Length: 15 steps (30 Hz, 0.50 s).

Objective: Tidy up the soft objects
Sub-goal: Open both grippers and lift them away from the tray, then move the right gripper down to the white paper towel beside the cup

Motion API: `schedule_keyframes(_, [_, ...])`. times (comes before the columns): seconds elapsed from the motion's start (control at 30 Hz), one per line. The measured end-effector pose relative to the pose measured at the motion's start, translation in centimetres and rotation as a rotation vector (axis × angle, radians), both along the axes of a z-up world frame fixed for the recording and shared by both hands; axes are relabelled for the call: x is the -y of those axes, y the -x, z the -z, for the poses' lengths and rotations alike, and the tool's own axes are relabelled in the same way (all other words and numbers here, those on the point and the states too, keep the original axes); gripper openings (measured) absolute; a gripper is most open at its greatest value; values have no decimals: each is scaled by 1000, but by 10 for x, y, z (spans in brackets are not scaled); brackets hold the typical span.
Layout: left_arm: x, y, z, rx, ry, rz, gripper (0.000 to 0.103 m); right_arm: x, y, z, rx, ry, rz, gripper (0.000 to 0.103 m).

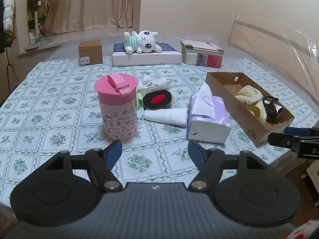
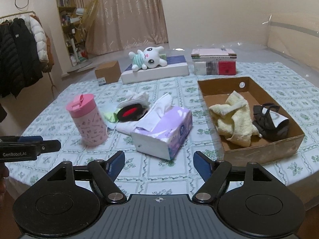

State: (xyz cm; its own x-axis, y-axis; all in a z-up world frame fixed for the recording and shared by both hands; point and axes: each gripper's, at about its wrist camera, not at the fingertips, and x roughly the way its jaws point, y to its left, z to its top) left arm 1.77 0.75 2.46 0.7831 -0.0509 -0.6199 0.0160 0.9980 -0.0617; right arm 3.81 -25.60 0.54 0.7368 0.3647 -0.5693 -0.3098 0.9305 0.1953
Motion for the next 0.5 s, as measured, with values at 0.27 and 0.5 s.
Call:
schedule_keyframes(0.27, [-11, -1, 5, -8, -7, -29, 77, -12, -5, 2, -10, 18, -26, 80])
schedule_keyframes(0.5, [-13, -5, 9, -14, -6, -31, 78, -18, -8, 4, -19, 23, -30, 81])
